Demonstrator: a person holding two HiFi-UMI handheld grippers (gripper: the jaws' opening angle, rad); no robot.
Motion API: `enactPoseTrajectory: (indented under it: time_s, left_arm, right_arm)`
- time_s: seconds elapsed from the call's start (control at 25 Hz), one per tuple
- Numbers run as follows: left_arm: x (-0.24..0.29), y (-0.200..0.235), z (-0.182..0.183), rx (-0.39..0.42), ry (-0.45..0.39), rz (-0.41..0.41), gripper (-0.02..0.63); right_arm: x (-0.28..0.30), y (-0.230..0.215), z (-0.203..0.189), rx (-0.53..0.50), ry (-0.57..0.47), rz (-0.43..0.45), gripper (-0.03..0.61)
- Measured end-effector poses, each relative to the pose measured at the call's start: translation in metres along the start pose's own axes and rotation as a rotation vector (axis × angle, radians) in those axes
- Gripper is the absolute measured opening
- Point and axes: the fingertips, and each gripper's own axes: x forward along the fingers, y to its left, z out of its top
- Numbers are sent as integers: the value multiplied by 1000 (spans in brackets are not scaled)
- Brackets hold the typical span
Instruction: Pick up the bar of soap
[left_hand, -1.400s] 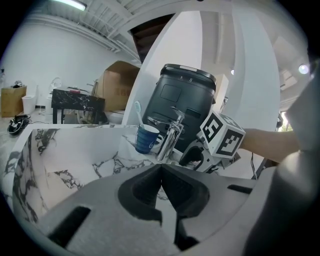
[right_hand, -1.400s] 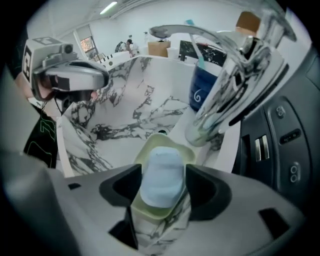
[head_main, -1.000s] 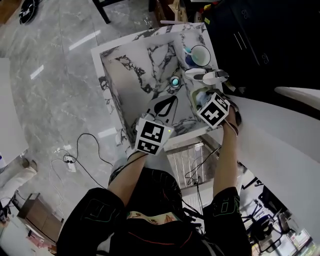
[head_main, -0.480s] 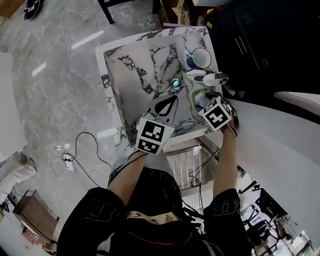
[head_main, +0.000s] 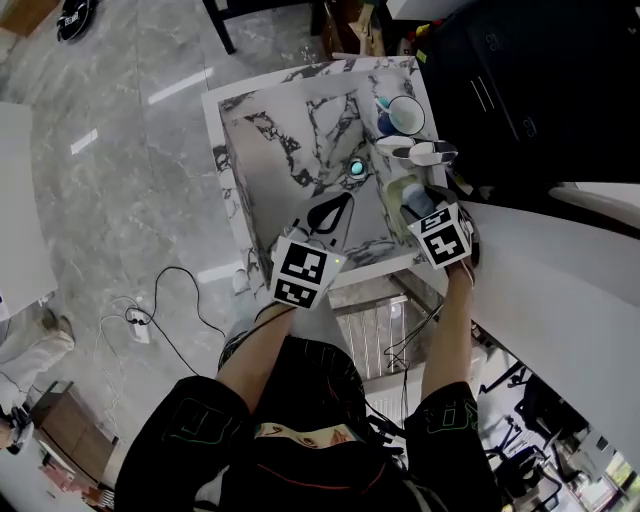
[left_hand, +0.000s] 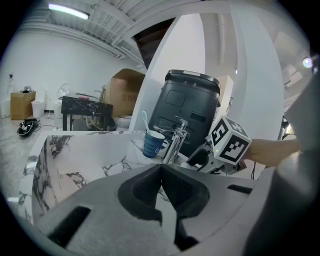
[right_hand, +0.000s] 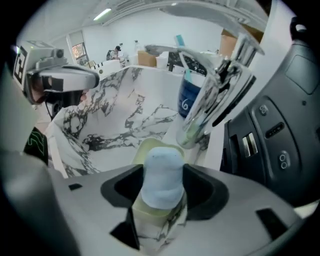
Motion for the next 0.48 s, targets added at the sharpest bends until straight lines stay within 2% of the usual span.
enactPoseTrajectory:
  time_s: [0.2, 0.48]
  left_arm:
    - [-8, -2, 1, 7, -6, -2, 9]
    - [-21, -1, 3, 21, -16, 2, 9]
  right_arm:
    - [-15, -7, 9, 47, -96, -87, 255]
    - [-29, -3, 13, 219, -226, -153, 255]
